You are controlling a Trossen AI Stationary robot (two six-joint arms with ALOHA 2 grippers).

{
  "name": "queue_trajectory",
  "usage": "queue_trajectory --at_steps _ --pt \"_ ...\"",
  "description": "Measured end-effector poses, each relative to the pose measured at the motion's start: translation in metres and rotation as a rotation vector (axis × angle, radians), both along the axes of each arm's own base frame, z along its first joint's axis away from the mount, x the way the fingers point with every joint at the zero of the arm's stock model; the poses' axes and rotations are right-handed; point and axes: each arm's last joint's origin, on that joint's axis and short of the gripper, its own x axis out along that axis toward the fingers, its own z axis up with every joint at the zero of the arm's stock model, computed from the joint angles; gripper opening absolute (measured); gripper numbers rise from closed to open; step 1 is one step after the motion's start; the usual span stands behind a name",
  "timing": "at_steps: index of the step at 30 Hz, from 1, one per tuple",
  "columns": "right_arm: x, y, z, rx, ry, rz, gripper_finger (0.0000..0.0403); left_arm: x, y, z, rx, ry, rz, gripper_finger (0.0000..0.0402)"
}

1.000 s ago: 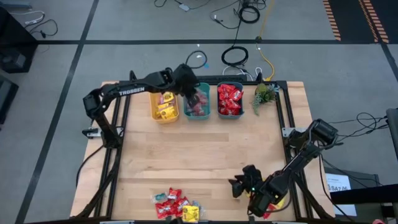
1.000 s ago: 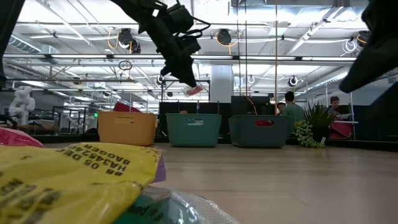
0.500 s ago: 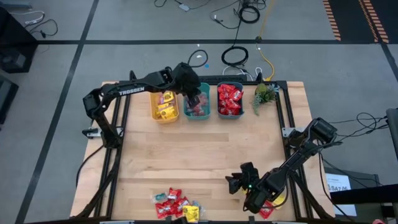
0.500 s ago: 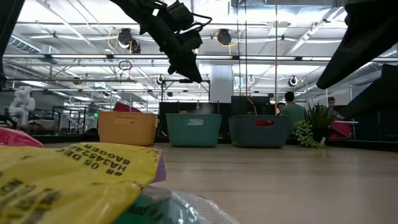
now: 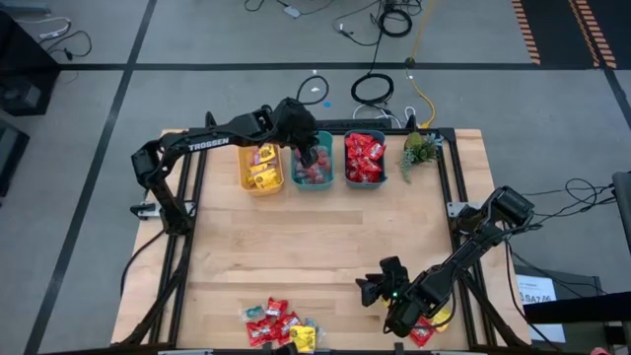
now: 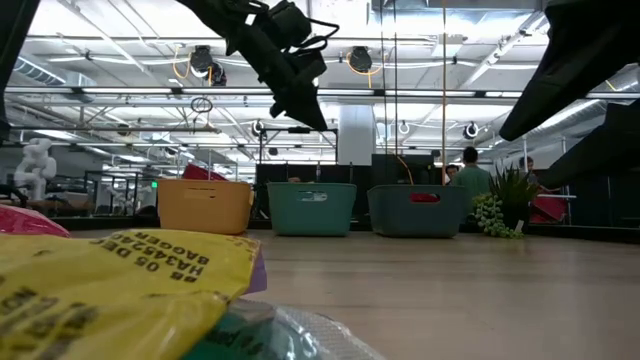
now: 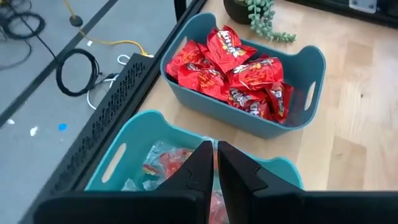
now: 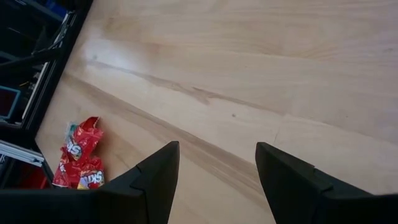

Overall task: Sort candy
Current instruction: Put the blue gummy candy into the green bin

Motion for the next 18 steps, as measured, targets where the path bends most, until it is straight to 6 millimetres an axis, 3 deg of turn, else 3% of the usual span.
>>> queue_trajectory --at_steps 9,14,18 --pt "0.0 0.0 0.0 -0.002 0.001 0.002 0.0203 -0.001 -0.023 0.012 -0.057 -0.02 -0.052 0.0034" --pt "0.001 0.002 0.001 -0.004 -0.007 0.023 0.0203 -0.011 -0.059 0.033 -0.098 -0.017 -0.108 0.0034" --pt "0.004 0.006 0.003 -0.017 -0.024 0.084 0.0203 -0.024 -0.102 0.051 -0.125 -0.003 -0.196 0.0034"
